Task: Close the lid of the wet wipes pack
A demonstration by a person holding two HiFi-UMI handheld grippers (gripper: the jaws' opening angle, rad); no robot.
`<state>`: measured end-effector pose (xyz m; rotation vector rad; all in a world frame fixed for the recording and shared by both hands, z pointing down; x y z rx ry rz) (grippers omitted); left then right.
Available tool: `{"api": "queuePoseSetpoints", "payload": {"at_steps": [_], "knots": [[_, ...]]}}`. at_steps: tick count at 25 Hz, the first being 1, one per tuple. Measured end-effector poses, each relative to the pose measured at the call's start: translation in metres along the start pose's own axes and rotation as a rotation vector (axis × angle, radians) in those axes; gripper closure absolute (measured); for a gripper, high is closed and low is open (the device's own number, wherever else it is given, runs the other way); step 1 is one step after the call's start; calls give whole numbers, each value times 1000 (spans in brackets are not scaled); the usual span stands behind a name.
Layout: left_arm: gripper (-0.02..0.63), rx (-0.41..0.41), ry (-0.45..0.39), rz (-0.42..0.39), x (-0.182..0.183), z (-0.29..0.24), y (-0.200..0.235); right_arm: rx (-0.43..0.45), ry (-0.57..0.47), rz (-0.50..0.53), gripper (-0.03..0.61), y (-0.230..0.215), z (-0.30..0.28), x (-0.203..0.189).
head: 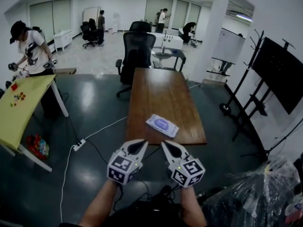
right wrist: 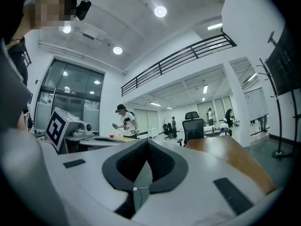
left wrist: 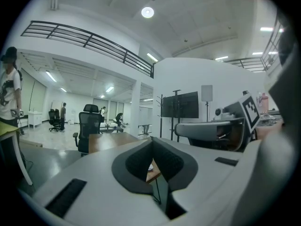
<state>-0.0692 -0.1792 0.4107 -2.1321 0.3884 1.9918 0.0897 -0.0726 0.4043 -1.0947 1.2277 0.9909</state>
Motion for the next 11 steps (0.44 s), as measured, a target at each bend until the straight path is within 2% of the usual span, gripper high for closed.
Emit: {"api": "queuePoseSetpoints", "payload": {"at_steps": [11], "knots": [[607,-5,4,-9,1,-5,-2,-6,0,10,569,-3,1,3]]}}
Point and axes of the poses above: the fingertips, and each gripper's own axes: z backward along the fingers, y to its left, x out of its top, the point moved 10 cm from there along z, backward along the fingers, and after that the axes turned 2 degrees about -y, right-handed, at the moved point
